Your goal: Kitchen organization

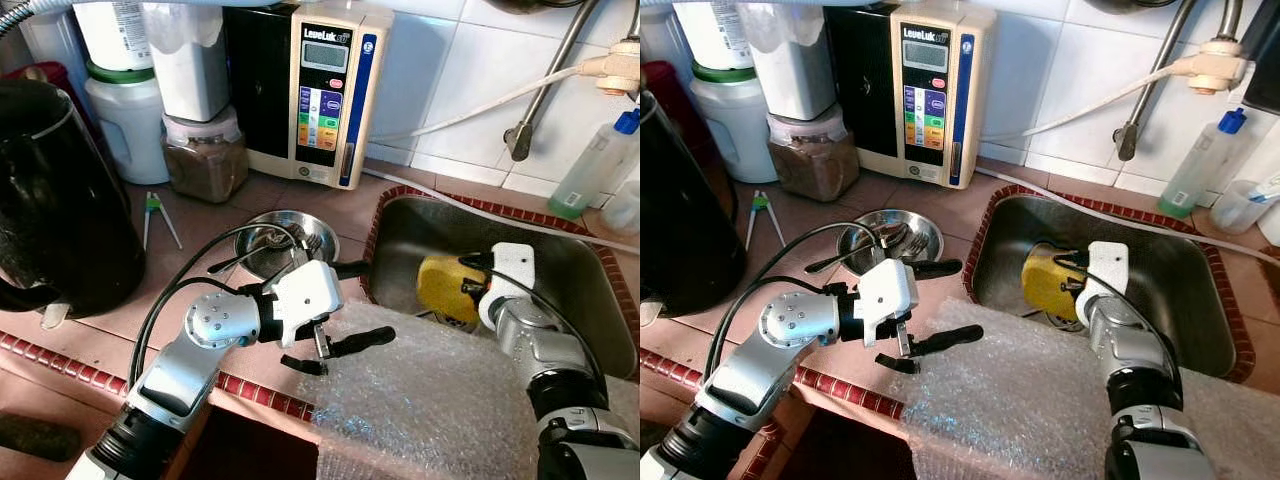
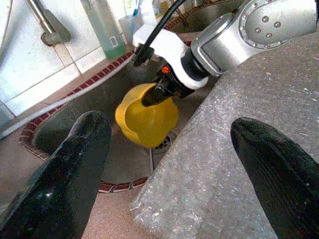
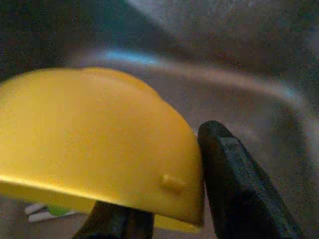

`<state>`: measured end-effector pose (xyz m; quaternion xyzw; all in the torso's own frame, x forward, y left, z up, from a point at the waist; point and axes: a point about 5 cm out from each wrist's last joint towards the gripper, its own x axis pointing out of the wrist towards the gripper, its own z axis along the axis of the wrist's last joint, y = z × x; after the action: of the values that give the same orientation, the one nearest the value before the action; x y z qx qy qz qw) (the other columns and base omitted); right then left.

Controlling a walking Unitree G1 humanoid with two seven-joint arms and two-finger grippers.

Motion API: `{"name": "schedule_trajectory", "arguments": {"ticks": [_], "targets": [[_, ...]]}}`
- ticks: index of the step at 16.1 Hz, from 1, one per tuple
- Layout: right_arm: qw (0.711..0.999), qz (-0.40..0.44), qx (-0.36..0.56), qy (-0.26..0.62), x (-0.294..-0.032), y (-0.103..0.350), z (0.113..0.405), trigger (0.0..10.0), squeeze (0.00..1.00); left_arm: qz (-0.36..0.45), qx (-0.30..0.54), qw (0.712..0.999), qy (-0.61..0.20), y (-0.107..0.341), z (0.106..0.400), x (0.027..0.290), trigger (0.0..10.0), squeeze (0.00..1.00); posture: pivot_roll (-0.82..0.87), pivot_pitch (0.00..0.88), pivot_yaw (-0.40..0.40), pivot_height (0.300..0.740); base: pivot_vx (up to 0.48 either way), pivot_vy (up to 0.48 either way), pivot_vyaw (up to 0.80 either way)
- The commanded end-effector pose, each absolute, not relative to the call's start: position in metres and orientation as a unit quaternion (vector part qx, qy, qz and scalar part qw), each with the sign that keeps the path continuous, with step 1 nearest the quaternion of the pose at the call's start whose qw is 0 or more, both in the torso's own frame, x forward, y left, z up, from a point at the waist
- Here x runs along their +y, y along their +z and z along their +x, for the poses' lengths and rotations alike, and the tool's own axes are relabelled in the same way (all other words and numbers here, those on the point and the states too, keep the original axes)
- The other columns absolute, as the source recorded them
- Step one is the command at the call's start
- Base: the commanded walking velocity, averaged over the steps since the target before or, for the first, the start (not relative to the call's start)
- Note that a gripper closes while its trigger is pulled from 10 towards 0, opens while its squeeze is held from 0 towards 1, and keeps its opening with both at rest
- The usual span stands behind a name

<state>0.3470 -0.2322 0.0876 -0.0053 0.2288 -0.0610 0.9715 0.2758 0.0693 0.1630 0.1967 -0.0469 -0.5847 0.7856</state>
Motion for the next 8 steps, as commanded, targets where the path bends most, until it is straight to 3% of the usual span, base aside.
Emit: {"name": "schedule_trajectory", "arguments": {"ticks": [1, 5, 8], "targets": [[0.980, -0.022, 0.190, -0.045, -0.229, 0.104, 0.355, 10.0, 1.00, 0.204, -0.052, 0.782, -0.586, 0.163, 0.275, 0.066, 10.0, 1.00, 0.11, 0.000, -0.061, 0.740, 0.000, 0.000, 0.00], [0.984, -0.021, 0.178, -0.017, -0.217, 0.113, 0.357, 10.0, 1.00, 0.198, -0.053, 0.788, -0.580, 0.163, 0.277, 0.065, 10.0, 1.00, 0.11, 0.000, -0.065, 0.740, 0.000, 0.000, 0.00], [0.972, 0.040, 0.230, 0.039, -0.205, 0.105, 0.354, 10.0, 1.00, 0.195, -0.054, 0.788, -0.581, 0.162, 0.276, 0.064, 10.0, 1.00, 0.10, 0.000, -0.064, 0.740, 0.000, 0.000, 0.00]]}}
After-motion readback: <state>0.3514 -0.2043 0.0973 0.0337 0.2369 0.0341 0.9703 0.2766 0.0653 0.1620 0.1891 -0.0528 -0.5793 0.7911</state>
